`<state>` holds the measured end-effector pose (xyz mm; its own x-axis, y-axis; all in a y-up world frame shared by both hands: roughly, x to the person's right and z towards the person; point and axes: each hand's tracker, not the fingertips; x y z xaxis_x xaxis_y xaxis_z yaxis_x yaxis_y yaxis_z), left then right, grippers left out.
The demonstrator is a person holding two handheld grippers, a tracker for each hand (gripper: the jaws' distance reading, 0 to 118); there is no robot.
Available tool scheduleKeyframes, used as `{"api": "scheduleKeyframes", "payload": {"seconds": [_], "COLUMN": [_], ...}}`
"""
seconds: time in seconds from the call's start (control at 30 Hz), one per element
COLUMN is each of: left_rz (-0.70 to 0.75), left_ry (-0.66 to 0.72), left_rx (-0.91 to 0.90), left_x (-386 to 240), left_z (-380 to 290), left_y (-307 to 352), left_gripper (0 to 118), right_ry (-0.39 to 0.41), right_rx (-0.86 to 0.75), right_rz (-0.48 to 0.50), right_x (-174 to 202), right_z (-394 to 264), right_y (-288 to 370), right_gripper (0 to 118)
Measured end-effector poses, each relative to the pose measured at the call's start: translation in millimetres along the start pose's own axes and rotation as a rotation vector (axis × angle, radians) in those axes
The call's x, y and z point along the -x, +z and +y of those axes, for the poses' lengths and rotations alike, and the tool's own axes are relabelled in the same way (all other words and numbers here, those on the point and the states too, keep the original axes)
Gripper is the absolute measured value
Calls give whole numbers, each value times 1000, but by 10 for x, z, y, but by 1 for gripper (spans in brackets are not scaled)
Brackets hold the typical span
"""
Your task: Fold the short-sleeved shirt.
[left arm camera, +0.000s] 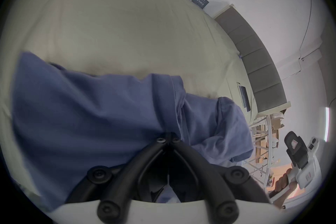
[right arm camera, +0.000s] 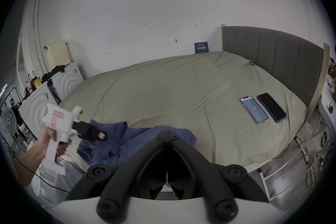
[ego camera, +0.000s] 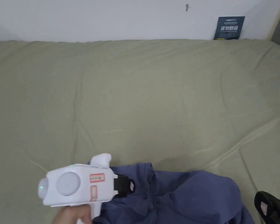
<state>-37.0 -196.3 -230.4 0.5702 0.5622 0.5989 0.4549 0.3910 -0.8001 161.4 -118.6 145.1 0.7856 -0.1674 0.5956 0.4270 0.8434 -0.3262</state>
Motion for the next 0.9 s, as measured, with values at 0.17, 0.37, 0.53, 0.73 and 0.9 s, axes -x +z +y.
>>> {"api": "scheduleKeyframes", "payload": {"seconds": [0.17,0.37,0.53,0.73,0.9], "left_rz": [60,9,-175,-318,-516], "left_ry": [77,203,213,216,299], "left_rx": [-119,-91,0,79,111], "left_x": [530,1168,1265,1314,1326], "left_z": [41,12,55,188,233], "left_y": [834,870,525,67,-264], "left_gripper": [0,0,118,118,89], "right_ry": [18,26,46,49,35], "right_rx": [16,34,44,59,56], "right_rz": [45,87,86,59,40], "right_x": [166,354,437,410,384], "right_z": [26,7,19,38,43], "right_y": [-119,-214,-216,-217,-225], "right_gripper": [1,1,1,1,1]}}
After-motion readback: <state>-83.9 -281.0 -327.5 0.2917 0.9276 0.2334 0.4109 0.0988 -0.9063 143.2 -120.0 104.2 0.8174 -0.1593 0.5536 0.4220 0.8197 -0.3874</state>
